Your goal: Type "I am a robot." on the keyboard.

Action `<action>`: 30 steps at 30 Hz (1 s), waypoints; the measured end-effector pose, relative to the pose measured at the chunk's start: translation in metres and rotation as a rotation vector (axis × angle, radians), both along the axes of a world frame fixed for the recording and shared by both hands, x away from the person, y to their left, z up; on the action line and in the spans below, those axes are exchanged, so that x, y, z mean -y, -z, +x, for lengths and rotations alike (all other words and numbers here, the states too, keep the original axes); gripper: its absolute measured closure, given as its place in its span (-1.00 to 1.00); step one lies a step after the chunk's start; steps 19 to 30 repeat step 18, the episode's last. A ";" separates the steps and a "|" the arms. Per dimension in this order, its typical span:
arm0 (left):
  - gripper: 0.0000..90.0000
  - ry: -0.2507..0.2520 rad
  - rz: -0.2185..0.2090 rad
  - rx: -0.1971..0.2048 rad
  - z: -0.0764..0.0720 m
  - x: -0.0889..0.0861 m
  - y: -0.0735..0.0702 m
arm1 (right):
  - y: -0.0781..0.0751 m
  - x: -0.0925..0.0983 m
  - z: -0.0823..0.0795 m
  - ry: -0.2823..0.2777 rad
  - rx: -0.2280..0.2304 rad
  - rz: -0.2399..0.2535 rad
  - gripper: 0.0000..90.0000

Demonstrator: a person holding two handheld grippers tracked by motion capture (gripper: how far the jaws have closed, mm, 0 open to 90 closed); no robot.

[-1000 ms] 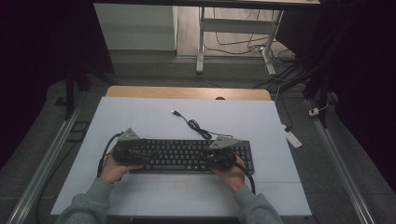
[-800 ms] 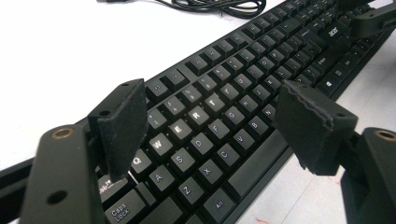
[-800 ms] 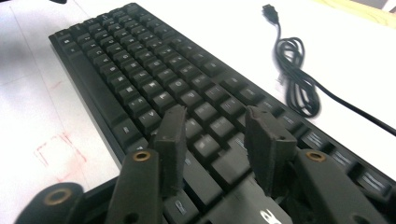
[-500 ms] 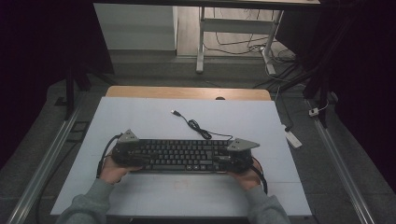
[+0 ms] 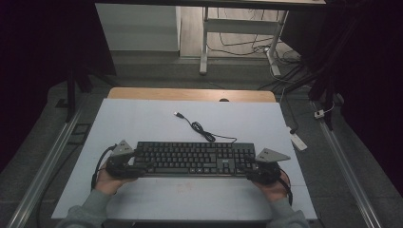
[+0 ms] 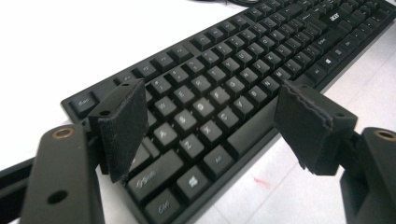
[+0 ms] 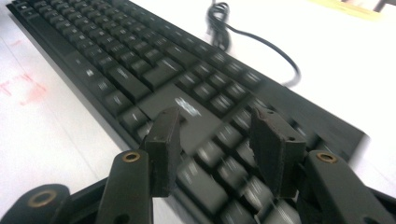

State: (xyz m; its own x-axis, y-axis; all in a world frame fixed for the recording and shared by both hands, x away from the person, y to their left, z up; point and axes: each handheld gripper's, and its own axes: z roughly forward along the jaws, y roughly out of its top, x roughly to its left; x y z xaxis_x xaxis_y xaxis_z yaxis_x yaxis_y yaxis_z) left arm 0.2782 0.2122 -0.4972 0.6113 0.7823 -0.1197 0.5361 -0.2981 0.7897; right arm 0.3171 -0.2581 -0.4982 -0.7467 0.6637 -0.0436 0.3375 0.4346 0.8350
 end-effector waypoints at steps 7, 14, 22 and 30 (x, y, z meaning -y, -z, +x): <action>-0.42 -0.010 -0.008 0.012 -0.018 -0.011 0.001 | 0.002 0.032 -0.015 0.033 0.010 0.024 0.17; -0.42 -0.003 -0.006 0.012 -0.019 -0.011 0.001 | 0.000 0.030 -0.015 0.020 0.027 0.015 0.16; -0.43 -0.003 -0.007 0.005 -0.018 -0.011 0.002 | 0.001 0.029 -0.015 0.014 0.021 0.020 0.15; -0.43 -0.003 -0.007 0.005 -0.018 -0.011 0.002 | 0.001 0.029 -0.015 0.014 0.021 0.020 0.15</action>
